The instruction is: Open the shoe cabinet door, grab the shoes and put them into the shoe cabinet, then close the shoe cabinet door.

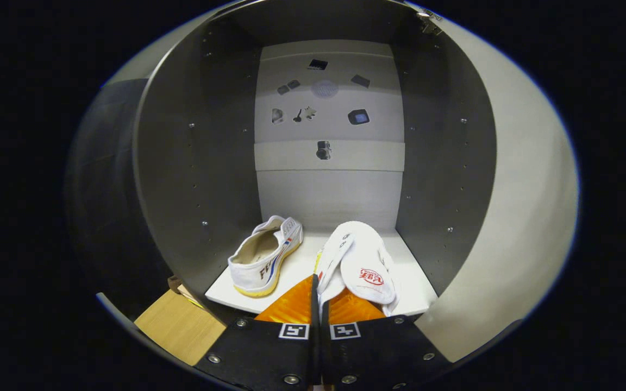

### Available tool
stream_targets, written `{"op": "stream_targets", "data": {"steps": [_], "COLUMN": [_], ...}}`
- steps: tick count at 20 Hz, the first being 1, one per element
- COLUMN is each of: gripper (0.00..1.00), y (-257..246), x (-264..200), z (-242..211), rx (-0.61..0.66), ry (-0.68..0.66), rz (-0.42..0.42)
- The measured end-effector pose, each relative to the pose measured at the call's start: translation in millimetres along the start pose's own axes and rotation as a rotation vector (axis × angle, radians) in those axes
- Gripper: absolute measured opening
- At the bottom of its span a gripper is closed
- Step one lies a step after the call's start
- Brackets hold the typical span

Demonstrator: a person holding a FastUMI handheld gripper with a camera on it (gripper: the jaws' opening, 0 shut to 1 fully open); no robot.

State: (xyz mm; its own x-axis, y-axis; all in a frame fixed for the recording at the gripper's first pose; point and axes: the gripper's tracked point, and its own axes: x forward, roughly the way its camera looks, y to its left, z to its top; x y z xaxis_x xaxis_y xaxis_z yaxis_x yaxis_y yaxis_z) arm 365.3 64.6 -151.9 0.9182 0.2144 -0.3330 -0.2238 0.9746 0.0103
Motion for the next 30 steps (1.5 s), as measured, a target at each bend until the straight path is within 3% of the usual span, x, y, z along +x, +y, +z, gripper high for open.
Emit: {"op": "stream_targets", "data": {"steps": [8, 15, 20, 30], "gripper": [0.00, 0.00, 0.11, 0.14], "y": [-29, -30, -21, -8], "x": [101, 132, 131, 48], "z": [10, -6, -11, 8], "rx": [-0.020, -0.008, 0.027, 0.068], "ry": [0.072, 0.157, 0.167, 0.098], "rz": [-0.026, -0.040, -0.045, -0.043]}}
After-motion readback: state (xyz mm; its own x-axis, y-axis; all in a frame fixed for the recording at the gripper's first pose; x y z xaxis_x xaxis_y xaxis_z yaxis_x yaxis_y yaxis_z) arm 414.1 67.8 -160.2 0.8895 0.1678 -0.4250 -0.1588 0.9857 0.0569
